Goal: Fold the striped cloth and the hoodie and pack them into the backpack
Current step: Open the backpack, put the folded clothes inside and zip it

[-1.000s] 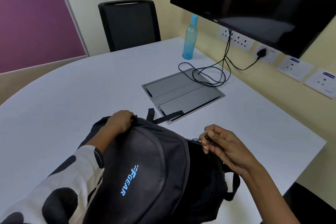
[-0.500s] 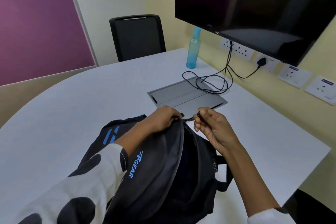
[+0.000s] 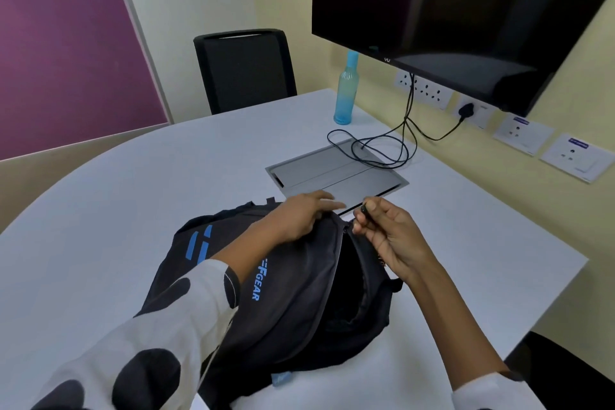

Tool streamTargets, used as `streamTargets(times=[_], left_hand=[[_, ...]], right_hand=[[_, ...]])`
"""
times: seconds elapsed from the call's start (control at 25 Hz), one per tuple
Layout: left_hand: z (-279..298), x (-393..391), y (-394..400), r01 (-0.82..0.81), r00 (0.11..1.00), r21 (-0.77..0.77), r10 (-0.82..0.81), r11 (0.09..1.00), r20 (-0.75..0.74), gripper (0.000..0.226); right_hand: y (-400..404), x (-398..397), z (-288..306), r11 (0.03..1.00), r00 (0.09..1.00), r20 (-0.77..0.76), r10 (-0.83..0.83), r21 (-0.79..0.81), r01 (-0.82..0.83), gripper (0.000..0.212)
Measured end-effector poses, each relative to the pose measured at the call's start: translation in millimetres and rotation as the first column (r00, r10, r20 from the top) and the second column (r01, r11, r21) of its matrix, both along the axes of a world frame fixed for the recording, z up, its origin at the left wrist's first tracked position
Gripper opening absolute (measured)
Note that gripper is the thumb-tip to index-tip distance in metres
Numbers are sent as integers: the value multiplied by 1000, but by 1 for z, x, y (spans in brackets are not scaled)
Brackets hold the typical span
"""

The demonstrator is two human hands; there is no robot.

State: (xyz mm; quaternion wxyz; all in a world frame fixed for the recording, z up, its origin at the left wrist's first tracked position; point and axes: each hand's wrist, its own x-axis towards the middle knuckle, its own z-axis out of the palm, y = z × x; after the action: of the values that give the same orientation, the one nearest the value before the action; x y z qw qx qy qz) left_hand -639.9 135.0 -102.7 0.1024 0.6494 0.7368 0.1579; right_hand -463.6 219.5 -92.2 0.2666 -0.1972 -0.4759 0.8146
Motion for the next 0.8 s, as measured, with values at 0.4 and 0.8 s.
streamTargets(times=[0.4,0.8], left_hand=[[36,-49,-11,-174,971,226,205,959,-124,42],[42,-38,-66,-678,724,147,619,721,306,43]], right_hand=[[-34,-42,27,981,997,-13,81,175,-78,14],[-58,-61,13,993,998,9,60,97,-60,10]])
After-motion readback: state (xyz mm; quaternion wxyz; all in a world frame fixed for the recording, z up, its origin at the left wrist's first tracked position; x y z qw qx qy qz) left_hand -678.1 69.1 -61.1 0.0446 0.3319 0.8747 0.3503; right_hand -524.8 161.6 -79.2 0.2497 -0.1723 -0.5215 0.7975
